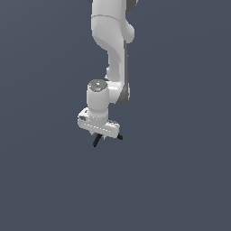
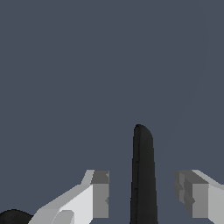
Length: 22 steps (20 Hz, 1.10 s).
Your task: Pick up the object and move it to a goal position.
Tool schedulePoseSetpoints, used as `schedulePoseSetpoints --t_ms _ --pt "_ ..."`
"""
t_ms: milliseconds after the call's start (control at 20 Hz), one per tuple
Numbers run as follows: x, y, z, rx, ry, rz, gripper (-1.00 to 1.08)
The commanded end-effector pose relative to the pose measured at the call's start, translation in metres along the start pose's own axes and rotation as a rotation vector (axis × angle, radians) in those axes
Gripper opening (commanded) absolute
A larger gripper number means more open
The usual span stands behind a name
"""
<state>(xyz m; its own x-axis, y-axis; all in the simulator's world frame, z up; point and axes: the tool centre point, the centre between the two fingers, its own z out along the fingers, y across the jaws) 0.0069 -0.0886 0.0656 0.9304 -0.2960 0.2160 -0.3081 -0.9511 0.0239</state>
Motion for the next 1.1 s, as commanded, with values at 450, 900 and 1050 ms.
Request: schedulePoseSetpoints --t_ms 450,900,1050 --pt "-0.001 0.013 0.015 -0.009 0.054 0.039 0.28" --pt "-0.001 0.013 0.029 -0.009 0.053 0.039 0.28" --pt "-0.001 0.013 0.038 -0.009 0.053 0.039 0.28"
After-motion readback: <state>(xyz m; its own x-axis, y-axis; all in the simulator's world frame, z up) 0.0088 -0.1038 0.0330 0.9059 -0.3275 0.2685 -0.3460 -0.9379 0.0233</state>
